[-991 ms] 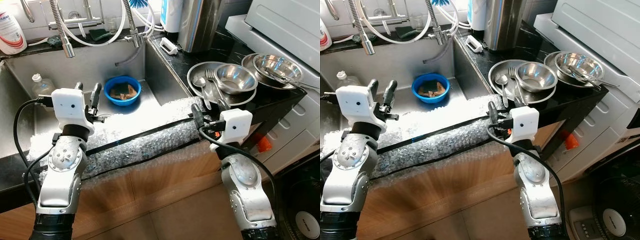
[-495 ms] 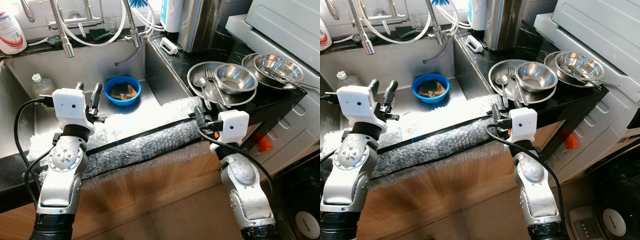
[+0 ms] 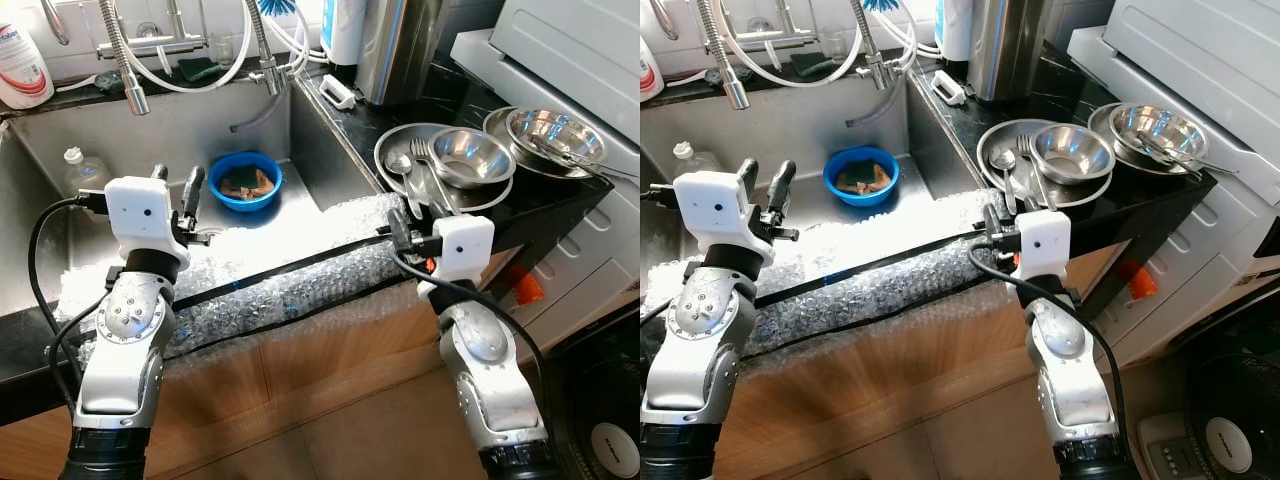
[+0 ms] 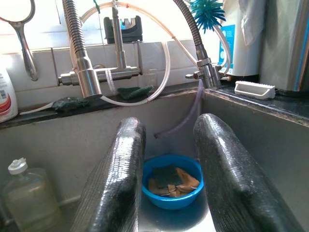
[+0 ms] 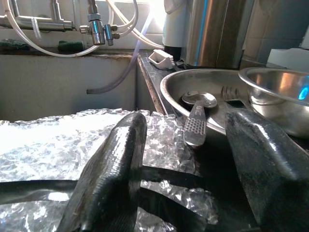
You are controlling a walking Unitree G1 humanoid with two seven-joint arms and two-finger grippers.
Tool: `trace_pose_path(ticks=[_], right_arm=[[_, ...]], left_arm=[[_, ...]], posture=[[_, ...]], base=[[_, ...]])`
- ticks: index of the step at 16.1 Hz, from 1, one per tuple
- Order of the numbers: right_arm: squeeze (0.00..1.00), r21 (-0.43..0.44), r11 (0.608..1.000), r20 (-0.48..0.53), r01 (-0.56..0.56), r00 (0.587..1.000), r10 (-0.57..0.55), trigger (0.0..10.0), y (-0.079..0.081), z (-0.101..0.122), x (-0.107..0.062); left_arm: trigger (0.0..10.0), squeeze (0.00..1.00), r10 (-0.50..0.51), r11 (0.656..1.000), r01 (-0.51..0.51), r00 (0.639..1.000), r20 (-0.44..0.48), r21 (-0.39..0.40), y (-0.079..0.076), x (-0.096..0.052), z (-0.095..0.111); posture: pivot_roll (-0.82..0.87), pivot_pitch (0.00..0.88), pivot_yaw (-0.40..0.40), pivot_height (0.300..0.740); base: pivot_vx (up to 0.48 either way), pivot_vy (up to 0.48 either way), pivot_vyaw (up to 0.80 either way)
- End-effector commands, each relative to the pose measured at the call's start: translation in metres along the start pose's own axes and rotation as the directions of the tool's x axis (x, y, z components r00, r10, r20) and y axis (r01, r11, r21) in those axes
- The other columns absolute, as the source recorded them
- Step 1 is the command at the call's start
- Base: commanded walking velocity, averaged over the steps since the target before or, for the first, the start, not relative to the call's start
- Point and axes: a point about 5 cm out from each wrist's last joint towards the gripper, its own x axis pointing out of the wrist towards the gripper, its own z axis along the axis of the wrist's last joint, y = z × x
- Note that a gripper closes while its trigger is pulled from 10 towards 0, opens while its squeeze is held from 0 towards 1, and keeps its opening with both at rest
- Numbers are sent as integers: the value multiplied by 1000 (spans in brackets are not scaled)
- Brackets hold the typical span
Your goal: Kitchen organization
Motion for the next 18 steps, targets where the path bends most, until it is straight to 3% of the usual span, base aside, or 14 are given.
trace_pose_path(ticks=[1, 4, 5, 18], right_arm=[[0, 0, 1000, -2, 14, 1000, -14, 6471, -4, -1, 0], [0, 0, 1000, 0, 13, 1000, -13, 6471, -4, -1, 0], [0, 3, 1000, -4, 9, 1000, -9, 0, -3, -2, -1], [0, 11, 1000, -9, -14, 1000, 14, 0, 2, -3, -1]], left_arm=[[10000, 0, -12, 1000, 12, 1000, 8, 15, -3, 0, 2], [10000, 0, -12, 1000, 12, 1000, 8, 14, -3, 0, 2], [10000, 0, -12, 1000, 12, 1000, 5, 15, -3, 0, 2], [10000, 0, -9, 1000, 9, 1000, 4, 10, -4, 0, 2]], posture=[[66, 129, -66, 740], [66, 129, -66, 740], [67, 139, -68, 740], [69, 140, -71, 740]], base=[[0, 0, 0], [0, 0, 0], [0, 0, 0], [0, 0, 0]])
